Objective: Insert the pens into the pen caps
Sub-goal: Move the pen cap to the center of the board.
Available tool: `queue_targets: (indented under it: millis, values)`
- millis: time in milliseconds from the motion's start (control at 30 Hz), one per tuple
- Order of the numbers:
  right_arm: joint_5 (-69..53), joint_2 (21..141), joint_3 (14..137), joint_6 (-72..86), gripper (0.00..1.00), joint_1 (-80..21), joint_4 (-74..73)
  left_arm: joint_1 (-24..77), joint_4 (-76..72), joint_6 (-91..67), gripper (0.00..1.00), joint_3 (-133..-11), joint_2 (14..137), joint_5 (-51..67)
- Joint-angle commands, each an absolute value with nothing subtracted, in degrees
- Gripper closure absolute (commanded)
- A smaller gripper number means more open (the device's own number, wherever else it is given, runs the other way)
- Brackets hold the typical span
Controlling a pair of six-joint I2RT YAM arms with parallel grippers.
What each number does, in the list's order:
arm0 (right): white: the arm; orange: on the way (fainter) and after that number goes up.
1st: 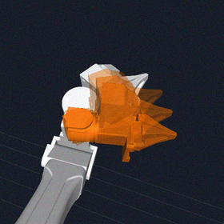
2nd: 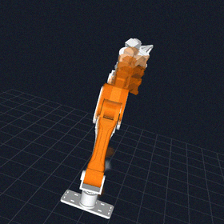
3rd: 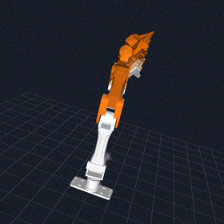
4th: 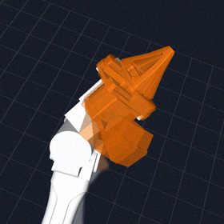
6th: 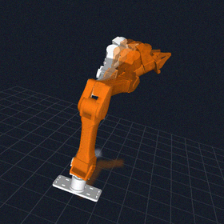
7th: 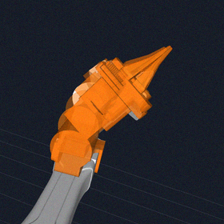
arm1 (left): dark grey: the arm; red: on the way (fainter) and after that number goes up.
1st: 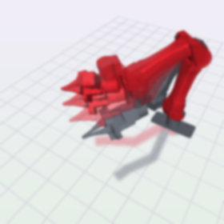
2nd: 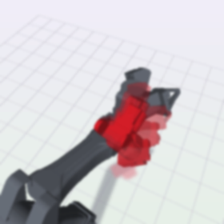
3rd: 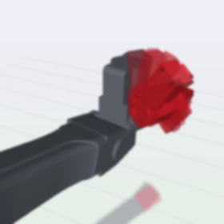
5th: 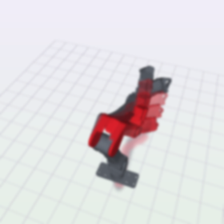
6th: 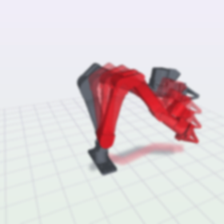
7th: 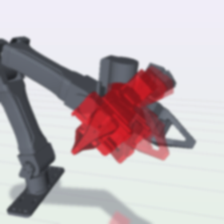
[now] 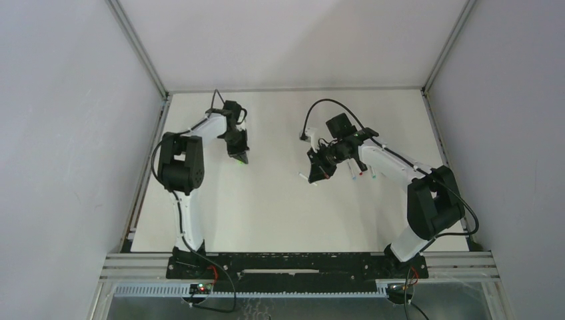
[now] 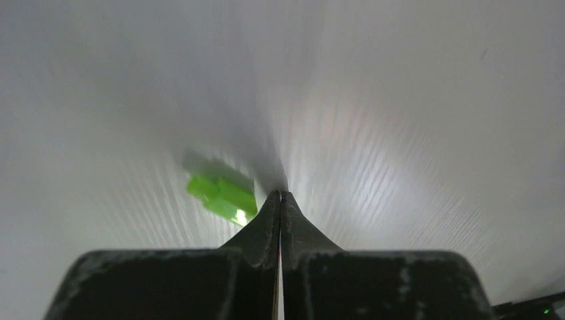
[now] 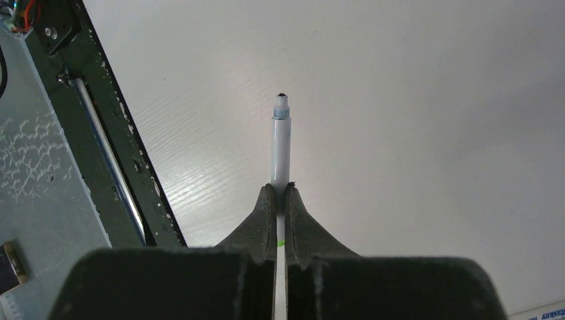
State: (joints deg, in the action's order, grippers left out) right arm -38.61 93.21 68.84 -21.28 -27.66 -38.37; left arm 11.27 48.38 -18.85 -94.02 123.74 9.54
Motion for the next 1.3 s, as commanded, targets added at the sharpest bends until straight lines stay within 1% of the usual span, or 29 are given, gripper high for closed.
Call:
queue_targets:
  millis: [0, 133, 233, 367, 400, 467, 500, 533, 700, 767, 1033, 1267]
  values:
    - [-40.29, 90.59, 70.4, -21.06, 1.0, -27.34, -38.49, 13.0, 48.9, -17.16, 1.0, -85.3, 118.33, 9.88]
    - [-40.4, 90.18, 70.41, -21.05, 1.0, -27.51, -38.47, 14.99, 45.71, -17.4, 1.0, -78.26, 113.32, 10.76]
    - [-40.44, 90.04, 70.4, -20.97, 1.0, -27.6, -38.5, 15.93, 43.11, -18.24, 1.0, -75.26, 108.01, 10.92]
    - [-40.34, 90.05, 70.4, -20.98, 1.0, -27.67, -38.49, 15.72, 39.62, -19.95, 0.97, -74.8, 101.01, 5.11]
    - [-40.28, 90.09, 70.4, -20.96, 1.0, -27.73, -38.5, 15.31, 38.85, -20.6, 0.95, -74.94, 100.1, 3.01]
    - [-40.17, 90.01, 70.4, -20.99, 1.0, -27.77, -38.49, 14.11, 37.0, -22.29, 0.83, -75.11, 99.67, 0.88]
    - [-40.1, 90.08, 70.4, -21.0, 1.0, -27.77, -38.47, 13.4, 36.3, -23.12, 0.81, -75.28, 99.89, 0.5]
    - [-40.08, 89.93, 70.41, -20.97, 1.0, -27.78, -38.49, 12.76, 35.75, -23.84, 0.76, -75.67, 100.69, 0.22]
    - [-40.25, 89.91, 70.4, -20.93, 1.0, -27.79, -38.49, 11.81, 36.55, -25.95, 0.61, -80.31, 106.13, -2.88]
    - [-40.25, 89.85, 70.4, -21.06, 1.0, -27.78, -38.49, 11.78, 37.2, -26.7, 0.58, -82.09, 108.41, -3.14]
    - [-40.56, 89.35, 70.4, -21.29, 1.0, -27.52, -38.67, 11.78, 40.23, -30.5, 0.56, -87.53, 115.0, -5.37]
    - [-40.78, 89.21, 70.4, -21.51, 1.0, -27.6, -38.67, 11.99, 42.75, -32.07, 0.57, -88.33, 118.8, -4.42]
